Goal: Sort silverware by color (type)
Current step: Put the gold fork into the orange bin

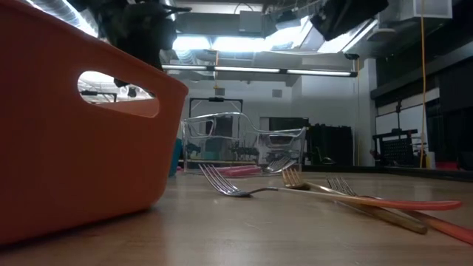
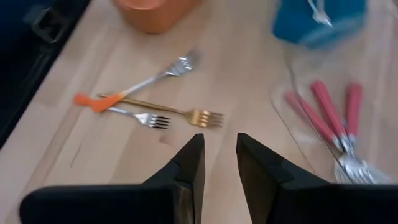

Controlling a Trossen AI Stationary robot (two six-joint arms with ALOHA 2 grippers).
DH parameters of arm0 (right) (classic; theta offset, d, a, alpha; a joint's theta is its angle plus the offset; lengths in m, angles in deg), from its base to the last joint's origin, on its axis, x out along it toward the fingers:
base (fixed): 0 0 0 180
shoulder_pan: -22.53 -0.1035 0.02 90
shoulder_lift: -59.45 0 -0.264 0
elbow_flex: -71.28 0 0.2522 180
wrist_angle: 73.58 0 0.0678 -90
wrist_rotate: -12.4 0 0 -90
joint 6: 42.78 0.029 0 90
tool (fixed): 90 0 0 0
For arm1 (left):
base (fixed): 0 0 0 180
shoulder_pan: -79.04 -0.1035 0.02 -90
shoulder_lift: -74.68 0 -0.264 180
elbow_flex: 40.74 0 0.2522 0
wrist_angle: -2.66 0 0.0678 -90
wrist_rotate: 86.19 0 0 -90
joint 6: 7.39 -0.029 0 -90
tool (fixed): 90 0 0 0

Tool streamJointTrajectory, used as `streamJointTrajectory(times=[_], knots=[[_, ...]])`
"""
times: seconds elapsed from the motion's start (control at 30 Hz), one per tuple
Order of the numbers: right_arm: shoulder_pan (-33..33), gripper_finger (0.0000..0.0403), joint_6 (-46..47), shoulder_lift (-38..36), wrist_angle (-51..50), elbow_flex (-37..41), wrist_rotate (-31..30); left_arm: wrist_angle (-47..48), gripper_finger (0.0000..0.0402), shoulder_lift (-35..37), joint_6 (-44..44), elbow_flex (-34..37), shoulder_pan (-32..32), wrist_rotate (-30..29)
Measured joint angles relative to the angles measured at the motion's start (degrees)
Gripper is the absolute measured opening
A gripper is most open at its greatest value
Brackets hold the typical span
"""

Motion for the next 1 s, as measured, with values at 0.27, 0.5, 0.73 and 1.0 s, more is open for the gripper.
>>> streamJointTrajectory(times=[0.27,0.5,0.73,1.0], knots=[[-6.02,0.0085,-7.72,0.0,3.34,0.0,-2.79,-1.04,0.0082,-0.02,-0.04,0.0,2.16,-2.74],[-6.65,0.0085,-7.78,3.12,9.18,-0.02,-5.43,-1.48,0.0082,-0.02,-0.17,0.0,2.85,-6.64],[-6.63,0.0085,-10.2,10.14,14.03,-0.02,-2.02,-1.48,0.0082,-0.02,-0.17,0.0,2.83,-7.69],[-6.63,0.0085,-19.57,17.73,14.5,-0.02,-1.05,-1.44,0.0082,-0.04,-0.15,0.0,3.77,-7.81]])
